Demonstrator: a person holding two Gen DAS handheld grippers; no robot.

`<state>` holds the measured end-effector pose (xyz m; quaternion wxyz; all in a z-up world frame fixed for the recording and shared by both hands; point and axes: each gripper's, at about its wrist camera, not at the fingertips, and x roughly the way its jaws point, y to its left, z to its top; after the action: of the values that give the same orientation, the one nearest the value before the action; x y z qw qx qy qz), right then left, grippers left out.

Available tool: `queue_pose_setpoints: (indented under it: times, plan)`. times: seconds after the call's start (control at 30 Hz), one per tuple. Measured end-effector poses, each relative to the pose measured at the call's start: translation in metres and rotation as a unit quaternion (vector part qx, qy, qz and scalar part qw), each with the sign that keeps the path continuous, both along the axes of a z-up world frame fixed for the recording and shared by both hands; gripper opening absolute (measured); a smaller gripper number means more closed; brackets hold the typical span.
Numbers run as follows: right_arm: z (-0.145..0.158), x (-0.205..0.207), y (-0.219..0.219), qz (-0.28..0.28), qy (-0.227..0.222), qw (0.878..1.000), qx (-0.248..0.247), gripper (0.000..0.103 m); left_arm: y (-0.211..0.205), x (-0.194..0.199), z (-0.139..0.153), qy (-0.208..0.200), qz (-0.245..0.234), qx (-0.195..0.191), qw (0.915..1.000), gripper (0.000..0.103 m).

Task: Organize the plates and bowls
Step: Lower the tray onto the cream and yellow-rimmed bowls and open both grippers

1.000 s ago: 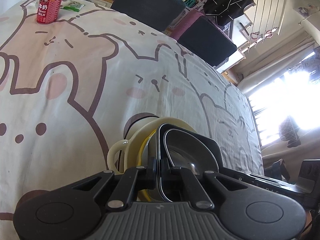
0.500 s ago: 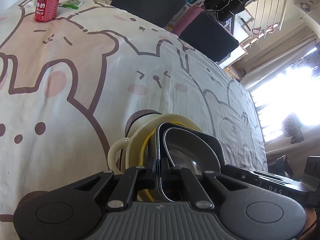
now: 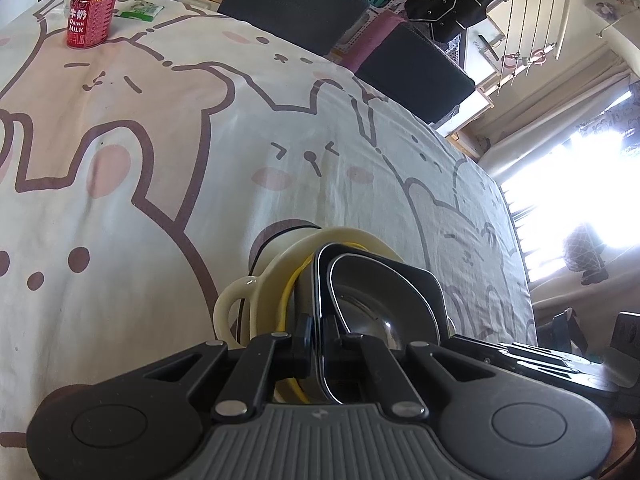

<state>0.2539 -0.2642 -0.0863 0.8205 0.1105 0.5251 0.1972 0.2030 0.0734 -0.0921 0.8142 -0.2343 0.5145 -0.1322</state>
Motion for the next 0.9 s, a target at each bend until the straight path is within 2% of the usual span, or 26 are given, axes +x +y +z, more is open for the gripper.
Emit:
queue_pose_setpoints:
  times: [0.17,0.2,0.3,0.33,0.4,0.5,0.57,0.6,0.63,0.67,0.73,0.77,0.83,0.9]
  plan:
    - [0.0,0.0,0.001,0.002,0.0,1.0,-0.002,0.012,0.0,0.0,0.001,0.0,-0.003,0.002,1.0,0.005]
    - [0.001,0.0,0.001,0.002,0.0,1.0,-0.003,0.012,-0.001,0.0,0.002,0.0,-0.005,0.006,1.0,0.008]
    - [0.003,-0.001,0.0,-0.001,-0.008,1.0,-0.001,0.015,-0.001,-0.001,0.005,-0.005,-0.006,0.021,0.9997,0.026]
    - [0.005,-0.001,-0.001,-0.004,-0.012,1.0,0.002,0.02,-0.001,-0.002,0.006,-0.006,-0.006,0.022,0.9997,0.033]
    - [0.007,-0.002,-0.004,-0.009,-0.019,1.0,0.003,0.028,-0.001,-0.003,0.008,-0.007,-0.01,0.024,0.9996,0.036]
    - [0.009,-0.002,-0.007,-0.013,-0.023,1.0,-0.002,0.03,-0.003,-0.005,0.013,-0.012,-0.016,0.036,0.9992,0.039]
    - [0.012,-0.003,-0.008,-0.014,-0.029,0.999,-0.003,0.033,-0.003,-0.008,0.017,-0.018,-0.015,0.041,0.9989,0.053]
    - [0.014,-0.004,-0.008,-0.015,-0.034,0.999,-0.006,0.041,-0.003,-0.009,0.019,-0.022,-0.013,0.043,0.9987,0.059]
    - [0.017,-0.006,-0.008,-0.016,-0.042,0.999,-0.009,0.05,-0.002,-0.011,0.022,-0.027,-0.011,0.045,0.9985,0.07]
    - [0.021,-0.009,-0.009,-0.018,-0.053,0.998,-0.013,0.054,-0.001,-0.013,0.025,-0.034,-0.01,0.047,0.9983,0.081]
    - [0.03,-0.013,-0.011,-0.019,-0.073,0.997,-0.024,0.068,-0.001,-0.017,0.034,-0.05,-0.006,0.049,0.9975,0.094]
    - [0.033,-0.016,-0.013,-0.023,-0.083,0.996,-0.027,0.072,-0.001,-0.019,0.038,-0.058,-0.005,0.051,0.997,0.099]
    - [0.043,-0.024,-0.018,-0.035,-0.103,0.993,-0.036,0.087,-0.002,-0.025,0.049,-0.078,-0.003,0.063,0.995,0.101]
    - [0.051,-0.031,-0.022,-0.05,-0.125,0.99,-0.05,0.094,-0.002,-0.031,0.058,-0.095,0.0,0.071,0.9929,0.103]
